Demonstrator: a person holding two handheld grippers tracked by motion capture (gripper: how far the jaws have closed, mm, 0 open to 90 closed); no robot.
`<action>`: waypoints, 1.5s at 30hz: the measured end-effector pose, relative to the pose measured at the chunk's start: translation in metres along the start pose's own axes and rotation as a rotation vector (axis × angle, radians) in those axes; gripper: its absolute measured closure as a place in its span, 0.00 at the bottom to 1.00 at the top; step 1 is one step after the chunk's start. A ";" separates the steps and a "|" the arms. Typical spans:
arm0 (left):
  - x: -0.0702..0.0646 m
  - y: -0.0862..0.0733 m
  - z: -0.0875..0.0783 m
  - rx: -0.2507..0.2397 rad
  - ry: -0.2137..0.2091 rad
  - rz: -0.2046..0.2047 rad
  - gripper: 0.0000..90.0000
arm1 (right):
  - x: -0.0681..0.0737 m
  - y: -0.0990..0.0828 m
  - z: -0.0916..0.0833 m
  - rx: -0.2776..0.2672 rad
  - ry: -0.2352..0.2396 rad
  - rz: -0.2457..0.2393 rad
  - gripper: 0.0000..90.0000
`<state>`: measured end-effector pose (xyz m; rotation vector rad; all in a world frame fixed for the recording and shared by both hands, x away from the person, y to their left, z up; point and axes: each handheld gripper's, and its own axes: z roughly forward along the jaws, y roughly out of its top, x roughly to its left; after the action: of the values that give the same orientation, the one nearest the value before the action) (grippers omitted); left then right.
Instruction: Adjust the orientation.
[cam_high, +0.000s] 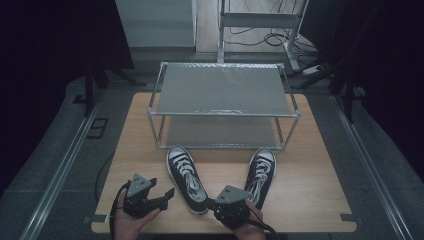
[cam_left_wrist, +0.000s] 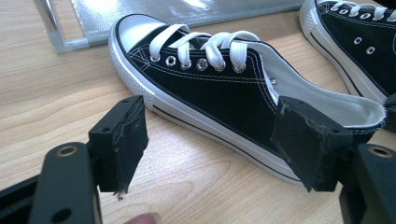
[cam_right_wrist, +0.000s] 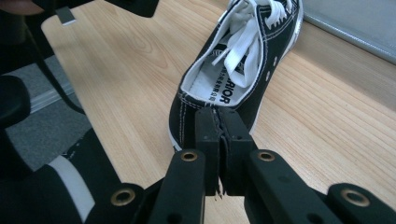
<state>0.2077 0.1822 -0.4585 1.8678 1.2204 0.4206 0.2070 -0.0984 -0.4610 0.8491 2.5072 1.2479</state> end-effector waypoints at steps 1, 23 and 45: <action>0.000 0.000 0.000 0.000 -0.001 -0.001 0.29 | 0.002 0.000 0.001 0.000 -0.021 -0.017 0.96; 0.002 -0.002 0.001 0.011 -0.002 0.000 0.29 | 0.008 -0.008 0.013 0.036 -0.075 -0.049 1.00; 0.011 -0.001 -0.016 -0.020 0.017 -0.028 0.29 | 0.028 0.007 0.057 -0.034 0.130 0.047 1.00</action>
<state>0.2020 0.1989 -0.4517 1.8315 1.2481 0.4325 0.2111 -0.0413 -0.4890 0.8498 2.5708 1.3993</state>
